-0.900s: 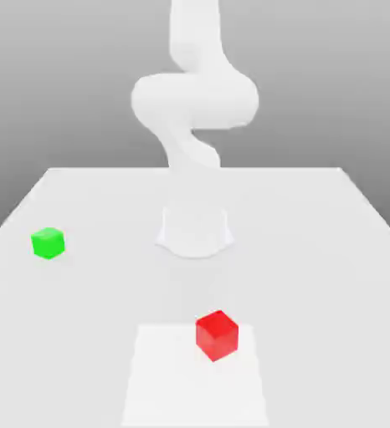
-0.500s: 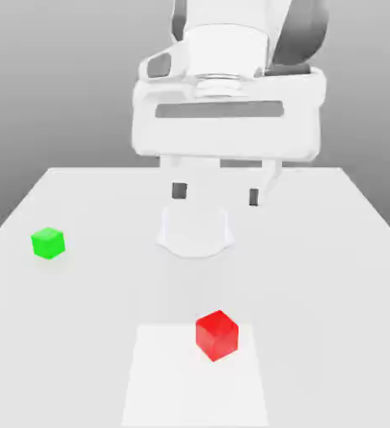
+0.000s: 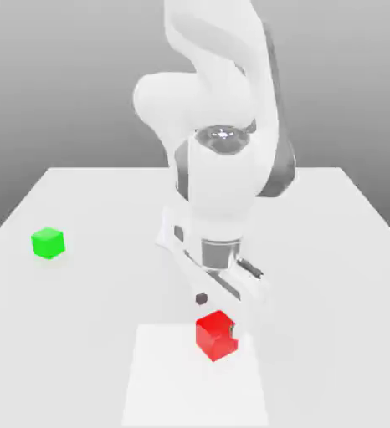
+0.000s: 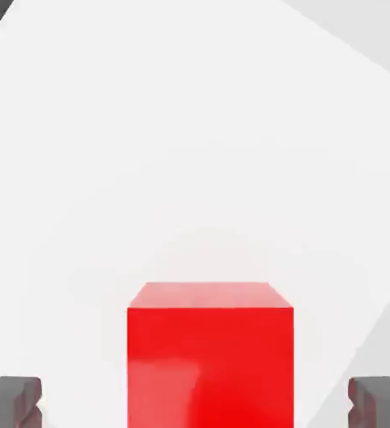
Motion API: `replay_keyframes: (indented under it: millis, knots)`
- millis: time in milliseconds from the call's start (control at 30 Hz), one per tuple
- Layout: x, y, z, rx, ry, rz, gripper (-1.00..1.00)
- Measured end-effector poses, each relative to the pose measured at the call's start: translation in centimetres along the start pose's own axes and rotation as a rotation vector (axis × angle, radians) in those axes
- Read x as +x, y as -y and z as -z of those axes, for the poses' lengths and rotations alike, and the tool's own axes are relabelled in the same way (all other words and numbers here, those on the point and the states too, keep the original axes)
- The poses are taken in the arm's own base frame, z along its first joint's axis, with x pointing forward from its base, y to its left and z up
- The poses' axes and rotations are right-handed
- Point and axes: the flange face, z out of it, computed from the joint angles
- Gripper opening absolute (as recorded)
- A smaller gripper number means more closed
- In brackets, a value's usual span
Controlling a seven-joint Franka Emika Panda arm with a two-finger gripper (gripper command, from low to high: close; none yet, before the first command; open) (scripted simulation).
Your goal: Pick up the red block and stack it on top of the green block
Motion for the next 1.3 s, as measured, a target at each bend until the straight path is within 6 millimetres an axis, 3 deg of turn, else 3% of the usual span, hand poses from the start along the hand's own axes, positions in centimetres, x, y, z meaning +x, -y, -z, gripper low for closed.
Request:
replay_keyframes:
  millis: [67,100,333,667,833,967,1133,1300]
  knots:
    - [0.0,-0.2,-1.5,-0.002,-0.001,0.002,0.00]
    - [0.1,-0.3,-2.1,-0.003,-0.001,0.003,-1.00]
    - [0.1,-0.3,-2.2,-0.001,-0.001,0.003,-1.00]
    - [0.4,-0.2,3.9,-0.002,-0.003,-0.011,-1.00]
    - [11.0,0.9,5.0,0.001,-0.020,-0.429,-1.00]
    - [19.3,-0.5,5.8,0.004,-0.030,-0.775,-1.00]
    - [28.9,-5.0,6.6,0.007,-0.034,-1.211,-1.00]
    - [36.4,-12.0,7.4,0.007,-0.029,-1.646,-1.00]
